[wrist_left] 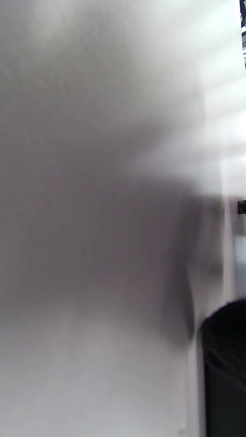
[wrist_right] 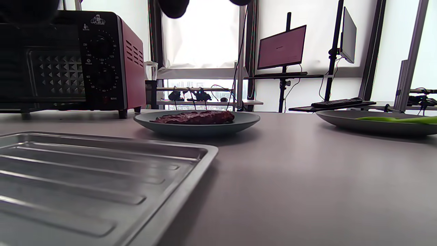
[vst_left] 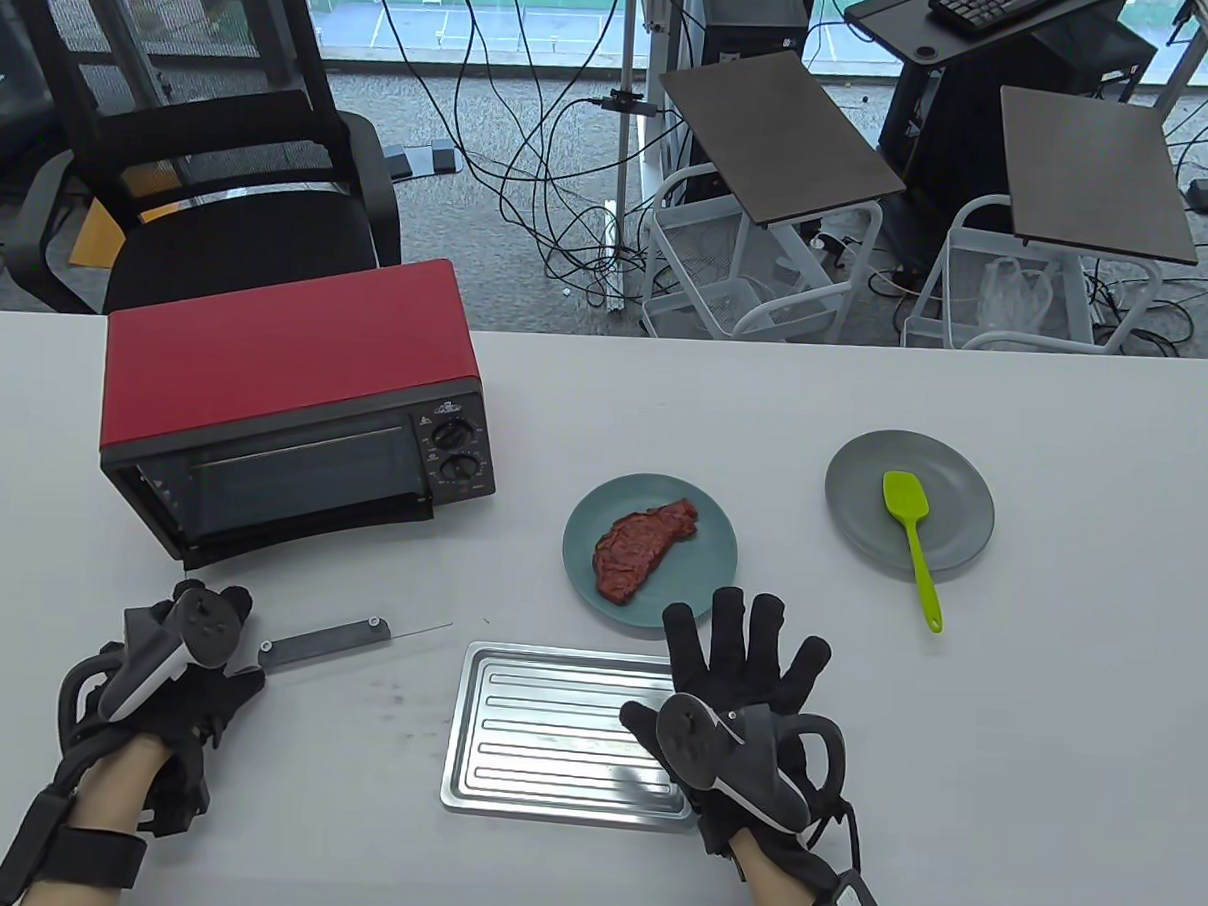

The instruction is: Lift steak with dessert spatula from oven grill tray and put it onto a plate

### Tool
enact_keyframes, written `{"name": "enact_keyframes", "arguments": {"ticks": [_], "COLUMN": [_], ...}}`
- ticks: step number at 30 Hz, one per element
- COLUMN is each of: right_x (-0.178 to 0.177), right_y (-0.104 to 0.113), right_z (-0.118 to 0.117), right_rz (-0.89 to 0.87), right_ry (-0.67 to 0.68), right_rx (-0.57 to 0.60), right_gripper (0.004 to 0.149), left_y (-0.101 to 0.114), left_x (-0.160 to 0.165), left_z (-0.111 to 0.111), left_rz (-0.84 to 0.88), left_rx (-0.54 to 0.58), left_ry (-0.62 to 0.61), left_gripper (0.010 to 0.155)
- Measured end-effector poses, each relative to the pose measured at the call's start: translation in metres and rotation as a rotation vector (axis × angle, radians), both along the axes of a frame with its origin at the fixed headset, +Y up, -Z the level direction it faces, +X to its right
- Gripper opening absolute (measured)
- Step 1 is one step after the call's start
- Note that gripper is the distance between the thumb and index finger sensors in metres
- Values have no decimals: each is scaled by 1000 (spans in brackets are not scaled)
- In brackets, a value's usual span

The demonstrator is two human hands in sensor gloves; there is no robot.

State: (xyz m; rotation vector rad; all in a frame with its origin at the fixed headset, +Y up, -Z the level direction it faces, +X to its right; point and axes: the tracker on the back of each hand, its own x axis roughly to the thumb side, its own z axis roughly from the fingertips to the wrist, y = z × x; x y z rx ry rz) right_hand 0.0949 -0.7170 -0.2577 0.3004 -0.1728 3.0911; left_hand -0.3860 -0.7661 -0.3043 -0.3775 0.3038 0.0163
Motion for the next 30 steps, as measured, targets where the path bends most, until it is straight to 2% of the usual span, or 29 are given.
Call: {"name": "enact_keyframes", "arguments": {"ticks": [6, 14, 21, 30], "right_x": [1, 7, 11, 9], "right_y": [1, 3, 3, 2], "right_z": [2, 1, 1, 1], "right_rz": [-19, -78, -110, -122], "right_ry": [9, -7, -11, 3], "right_rx": [-3, -16, -28, -45], "right_gripper": [94, 95, 94, 94], "left_y": [6, 26, 48, 72], "left_x": [5, 5, 5, -1], "left_z": [-1, -5, -13, -18], "left_rz": [-61, -49, -23, 45], "left_rx": [-13, -34, -114, -25], "left_ry": [-22, -24, -12, 32], "left_gripper": [84, 81, 76, 67]}}
